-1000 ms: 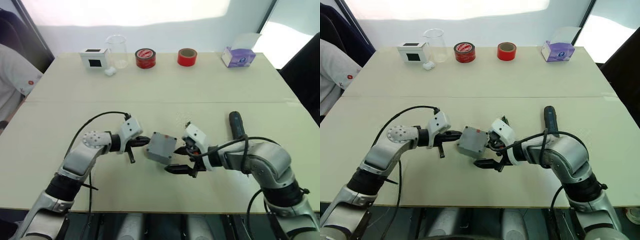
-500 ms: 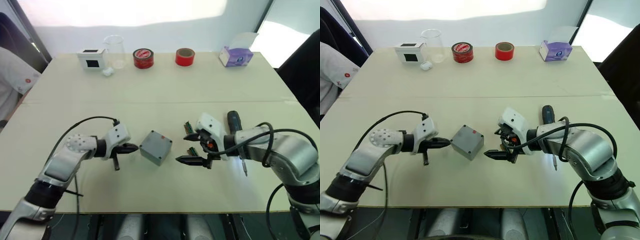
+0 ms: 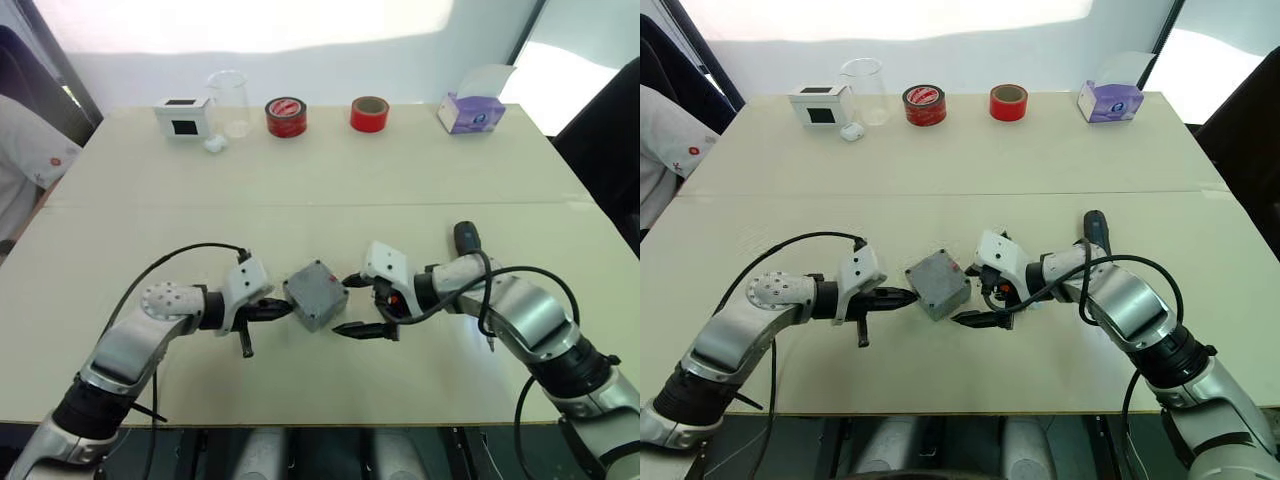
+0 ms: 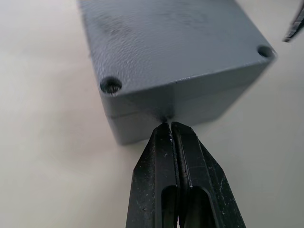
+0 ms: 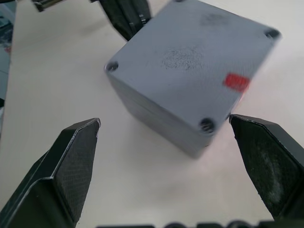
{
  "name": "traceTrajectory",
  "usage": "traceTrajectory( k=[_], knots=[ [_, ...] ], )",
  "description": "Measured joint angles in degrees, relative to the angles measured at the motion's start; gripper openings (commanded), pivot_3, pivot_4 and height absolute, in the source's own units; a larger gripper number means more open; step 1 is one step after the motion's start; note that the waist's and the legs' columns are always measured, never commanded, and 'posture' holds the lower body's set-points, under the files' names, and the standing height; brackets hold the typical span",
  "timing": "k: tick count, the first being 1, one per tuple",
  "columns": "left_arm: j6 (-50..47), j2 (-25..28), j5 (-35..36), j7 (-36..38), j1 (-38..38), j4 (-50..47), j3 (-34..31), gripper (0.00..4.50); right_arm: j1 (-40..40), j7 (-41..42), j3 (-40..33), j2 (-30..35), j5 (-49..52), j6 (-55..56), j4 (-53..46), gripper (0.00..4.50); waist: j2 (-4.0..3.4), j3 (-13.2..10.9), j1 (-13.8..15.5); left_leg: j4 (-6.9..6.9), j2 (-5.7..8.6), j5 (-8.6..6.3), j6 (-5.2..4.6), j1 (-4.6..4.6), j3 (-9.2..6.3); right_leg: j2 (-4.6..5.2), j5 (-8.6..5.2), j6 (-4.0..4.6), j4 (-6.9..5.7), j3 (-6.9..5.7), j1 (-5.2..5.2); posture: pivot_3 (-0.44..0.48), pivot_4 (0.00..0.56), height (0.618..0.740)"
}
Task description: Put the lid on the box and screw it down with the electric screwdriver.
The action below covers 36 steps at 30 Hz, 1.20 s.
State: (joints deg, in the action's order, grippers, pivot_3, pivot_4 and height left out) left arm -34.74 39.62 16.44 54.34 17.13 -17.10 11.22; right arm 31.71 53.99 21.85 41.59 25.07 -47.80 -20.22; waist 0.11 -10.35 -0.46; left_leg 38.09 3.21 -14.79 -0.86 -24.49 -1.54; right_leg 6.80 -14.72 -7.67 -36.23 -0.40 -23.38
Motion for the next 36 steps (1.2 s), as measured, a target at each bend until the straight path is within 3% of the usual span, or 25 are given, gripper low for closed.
traceTrajectory(
  k=[10,19,25,30,35,36],
  knots=[
    [0.9,-2.1,-2.2,-1.9,3.8,4.1,0.1,0.0,-2.8,-2.3,-2.5,-1.5,2.4,-6.9,-4.2,4.46,0.0,0.0,0.1,0.01,0.01,0.02,0.03,0.0,-0.01,0.0,0.0,0.0,0.0,0.0,0.0,0.0,0.15,0.74],
    [1.5,-1.4,-1.7,0.8,3.9,4.6,0.1,0.0,-3.5,-4.6,-5.3,-2.4,3.5,-8.7,-4.9,4.46,0.0,0.0,0.2,0.01,0.01,0.01,0.03,0.0,0.0,0.01,0.0,0.0,0.0,0.0,0.0,0.0,0.15,0.74],
    [-0.1,2.5,1.2,3.8,2.6,1.8,-1.6,0.0,-2.5,-2.4,-15.9,0.5,9.2,-10.2,-3.7,4.46,0.0,0.0,0.1,0.0,0.0,0.0,0.0,0.0,-0.01,0.01,0.0,0.0,0.0,0.01,0.0,0.0,0.15,0.74],
    [-2.9,2.9,5.9,4.2,2.8,1.1,-6.3,0.0,-0.8,-3.4,-22.0,0.5,9.9,-8.7,4.1,4.46,0.0,0.0,0.0,0.0,0.0,0.0,0.0,0.0,0.0,0.01,0.0,0.0,0.0,0.01,0.0,0.0,0.15,0.74],
    [-6.5,1.0,12.0,3.5,7.3,0.4,-10.5,0.0,1.9,-9.4,-19.4,-5.3,-0.3,3.7,20.8,4.46,0.01,0.0,-0.1,0.0,0.01,0.16,0.27,0.02,0.02,0.0,0.0,0.0,-0.03,0.01,-0.01,0.0,0.15,0.74],
    [-6.9,0.9,12.6,3.3,7.7,0.0,-10.6,0.0,1.9,-9.6,-18.3,-6.3,-1.5,5.2,22.6,4.27,0.0,0.0,-0.2,-0.01,0.01,0.18,0.31,0.01,0.07,0.0,0.0,0.0,-0.03,0.06,-0.04,0.0,0.15,0.74]
  ],
)
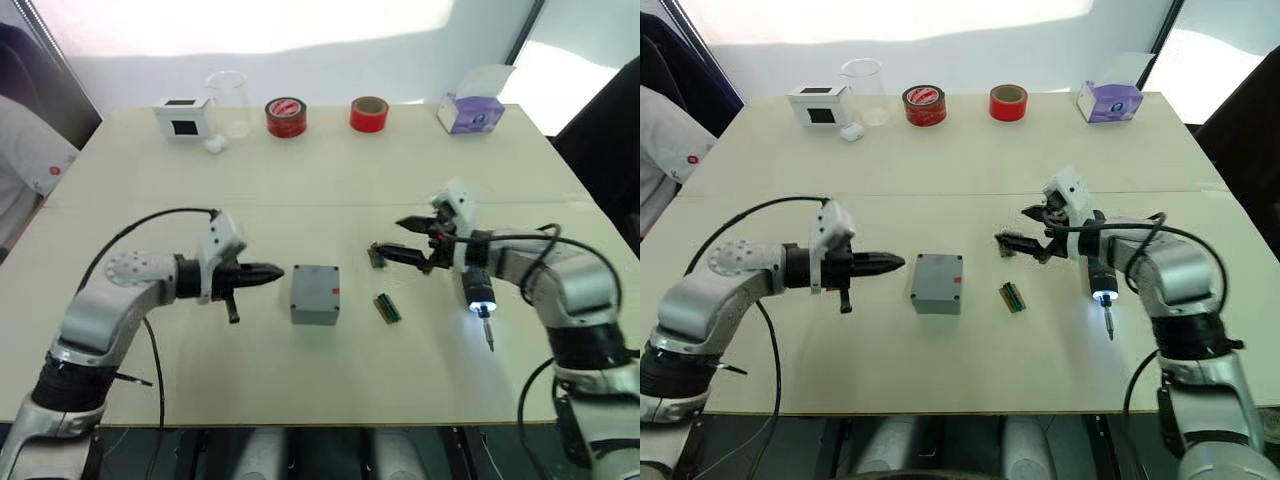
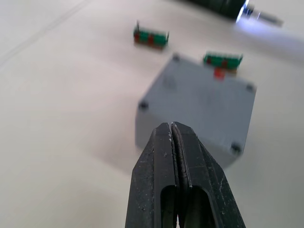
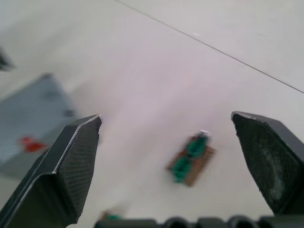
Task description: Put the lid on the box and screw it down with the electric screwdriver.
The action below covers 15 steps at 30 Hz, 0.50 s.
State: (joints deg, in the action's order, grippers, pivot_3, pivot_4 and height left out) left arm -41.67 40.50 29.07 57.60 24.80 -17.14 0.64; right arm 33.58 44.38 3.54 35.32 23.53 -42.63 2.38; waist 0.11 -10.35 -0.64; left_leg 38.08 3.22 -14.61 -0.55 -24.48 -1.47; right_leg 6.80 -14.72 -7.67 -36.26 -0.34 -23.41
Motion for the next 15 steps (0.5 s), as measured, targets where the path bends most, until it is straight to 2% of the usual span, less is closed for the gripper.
traceTrajectory(
  k=[3,7,15],
  knots=[
    [-0.8,-0.2,0.8,-0.5,0.1,-0.2,0.2,0.0,0.0,0.0,1.9,-2.1,-2.8,4.3,4.4,3.5,0.0,0.0,-0.1,-0.01,0.0,0.01,0.02,0.0,0.05,0.0,0.0,0.0,0.0,0.04,-0.02,0.0,0.15,0.74],
    [-1.8,-0.2,1.7,-1.2,-0.2,-0.9,0.2,0.0,1.2,0.0,2.3,-3.7,-5.1,7.7,8.2,1.94,0.0,0.0,-0.2,0.0,0.0,0.01,0.01,0.01,0.05,-0.01,0.0,0.0,-0.01,0.05,-0.01,0.0,0.15,0.74],
    [-2.9,0.0,2.8,-3.0,-1.3,-3.0,0.2,0.0,2.6,0.1,2.4,-5.1,-7.4,10.5,11.1,1.94,0.0,0.0,0.0,0.0,0.0,0.01,0.02,0.01,0.04,-0.01,0.0,0.0,-0.01,0.05,-0.01,0.0,0.15,0.74]
  ],
)
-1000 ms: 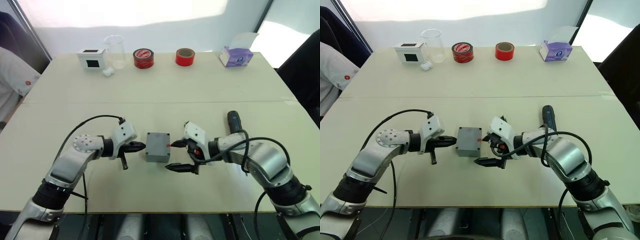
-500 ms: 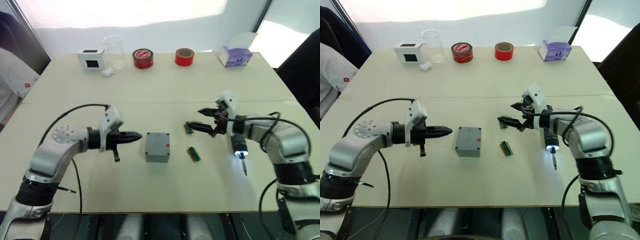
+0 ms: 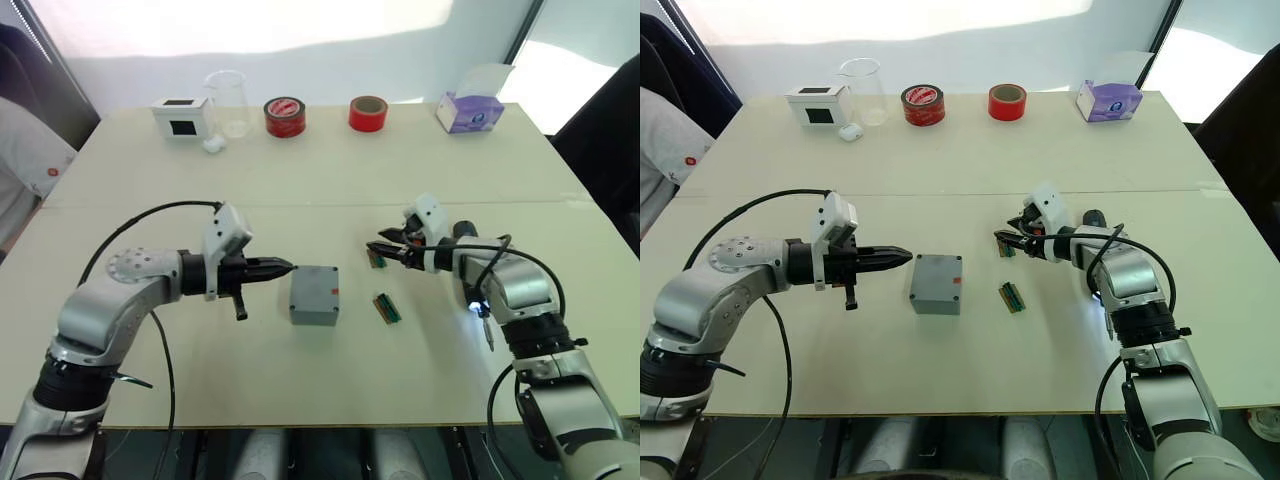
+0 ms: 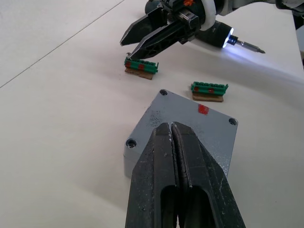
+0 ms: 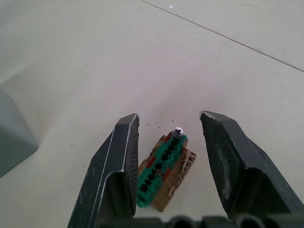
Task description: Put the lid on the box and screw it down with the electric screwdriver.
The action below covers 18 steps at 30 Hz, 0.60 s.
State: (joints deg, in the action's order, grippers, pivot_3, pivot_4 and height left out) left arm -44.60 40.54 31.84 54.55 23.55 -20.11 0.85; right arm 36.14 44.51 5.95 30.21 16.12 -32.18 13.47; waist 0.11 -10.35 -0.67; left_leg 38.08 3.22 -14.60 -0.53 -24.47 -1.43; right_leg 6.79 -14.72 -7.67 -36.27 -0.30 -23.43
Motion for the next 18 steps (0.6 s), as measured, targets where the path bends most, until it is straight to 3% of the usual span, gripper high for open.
traceTrajectory(
  k=[15,18],
  knots=[
    [0.8,0.0,-0.2,0.0,0.1,1.4,0.6,0.0,0.1,0.0,0.0,-1.8,-3.4,1.7,2.8,1.94,0.0,0.0,0.0,0.0,0.0,0.01,0.01,0.0,0.0,0.0,0.0,0.0,0.0,0.0,0.0,0.0,0.15,0.74],
    [1.4,0.0,-0.5,0.2,0.1,1.7,0.6,0.0,0.1,0.0,-0.1,-2.1,-3.6,1.8,3.1,1.14,0.0,0.0,-0.1,0.0,0.0,0.01,0.01,0.0,0.0,0.0,0.0,0.0,0.0,0.0,0.0,0.0,0.15,0.74]
  ],
)
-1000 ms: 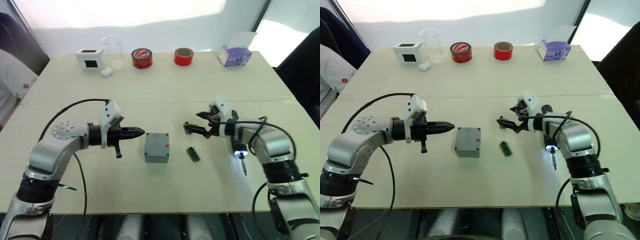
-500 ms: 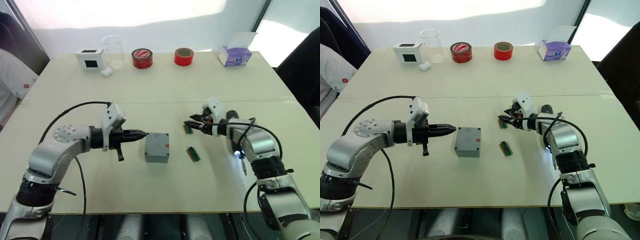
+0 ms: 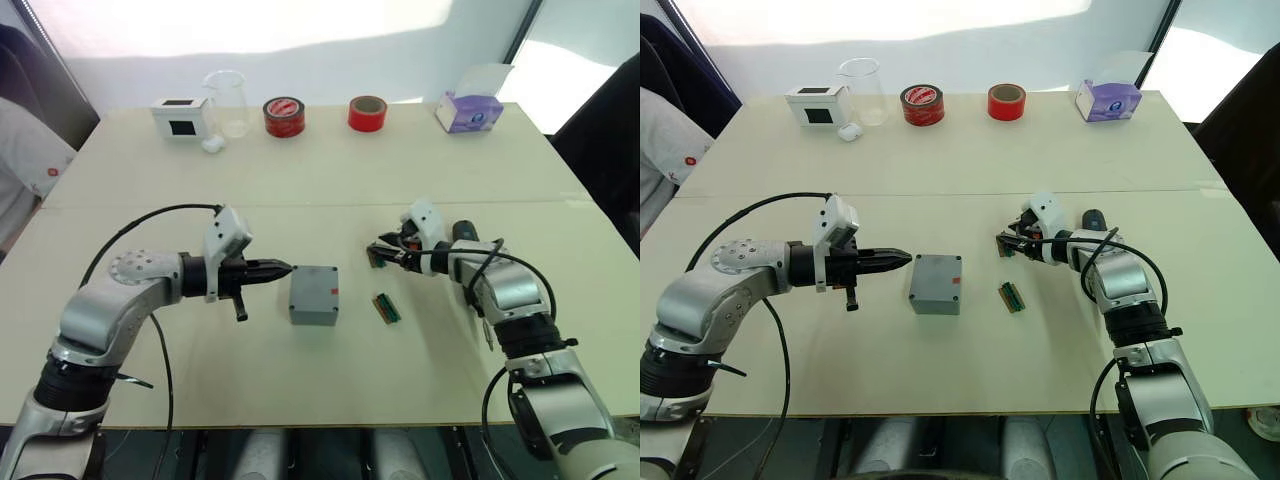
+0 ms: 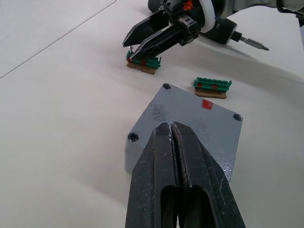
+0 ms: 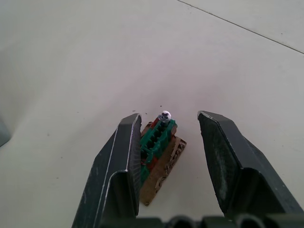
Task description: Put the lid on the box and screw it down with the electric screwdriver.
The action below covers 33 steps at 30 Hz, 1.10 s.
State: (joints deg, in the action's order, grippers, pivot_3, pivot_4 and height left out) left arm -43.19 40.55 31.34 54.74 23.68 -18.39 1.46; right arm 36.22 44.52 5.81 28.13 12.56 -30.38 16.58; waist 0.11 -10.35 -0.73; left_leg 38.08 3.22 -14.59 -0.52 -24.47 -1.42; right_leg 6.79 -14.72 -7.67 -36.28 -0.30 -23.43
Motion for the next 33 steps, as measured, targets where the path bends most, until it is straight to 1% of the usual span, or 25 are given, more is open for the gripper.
traceTrajectory(
  k=[2,3,16,20,25,33],
  knots=[
    [0.2,0.0,-0.2,0.1,0.0,0.2,0.0,0.0,0.1,0.0,0.0,-0.1,0.0,0.2,0.0,0.27,0.0,0.0,0.0,0.0,0.0,0.0,0.0,0.0,0.0,0.0,0.0,0.0,0.0,0.0,0.0,0.0,0.15,0.74],
    [0.3,0.0,-0.3,0.2,0.0,0.3,0.0,0.0,0.2,0.0,0.0,-0.1,-0.1,0.3,0.0,0.08,0.0,0.0,0.0,0.0,0.0,0.0,0.0,0.0,0.0,0.0,0.0,0.0,0.0,0.0,0.0,0.0,0.15,0.74],
    [1.4,0.1,-0.9,0.5,-0.7,0.3,0.1,0.0,0.2,-0.3,-0.8,-0.1,0.1,-0.7,-1.0,0.08,0.0,0.0,0.0,0.0,0.0,0.0,-0.01,0.0,0.0,0.0,0.0,0.0,0.0,0.0,0.0,0.0,0.15,0.74],
    [1.4,0.1,-0.8,0.9,-0.8,0.3,0.1,0.0,0.1,-0.4,-2.8,0.1,1.2,-2.4,-5.0,0.08,0.0,0.0,0.0,0.0,0.0,-0.01,-0.01,0.0,0.0,0.0,0.0,0.0,0.0,0.0,0.0,0.0,0.15,0.74],
    [1.5,0.1,-0.9,1.5,-0.8,0.9,0.1,0.0,-0.7,-0.4,-3.2,0.2,2.2,-4.4,-9.9,0.08,0.0,0.0,0.0,0.0,0.0,-0.01,-0.01,0.0,0.0,0.0,0.0,0.0,0.0,0.0,0.0,0.0,0.15,0.74],
    [1.4,2.9,-0.6,2.6,-1.9,0.7,-0.1,0.0,-5.6,2.4,-3.8,1.2,8.3,-10.2,-25.3,0.08,0.0,0.0,0.1,0.0,0.0,-0.08,-0.14,0.0,-0.01,0.0,0.0,0.0,-0.01,0.0,0.0,0.0,0.15,0.74]
  ],
)
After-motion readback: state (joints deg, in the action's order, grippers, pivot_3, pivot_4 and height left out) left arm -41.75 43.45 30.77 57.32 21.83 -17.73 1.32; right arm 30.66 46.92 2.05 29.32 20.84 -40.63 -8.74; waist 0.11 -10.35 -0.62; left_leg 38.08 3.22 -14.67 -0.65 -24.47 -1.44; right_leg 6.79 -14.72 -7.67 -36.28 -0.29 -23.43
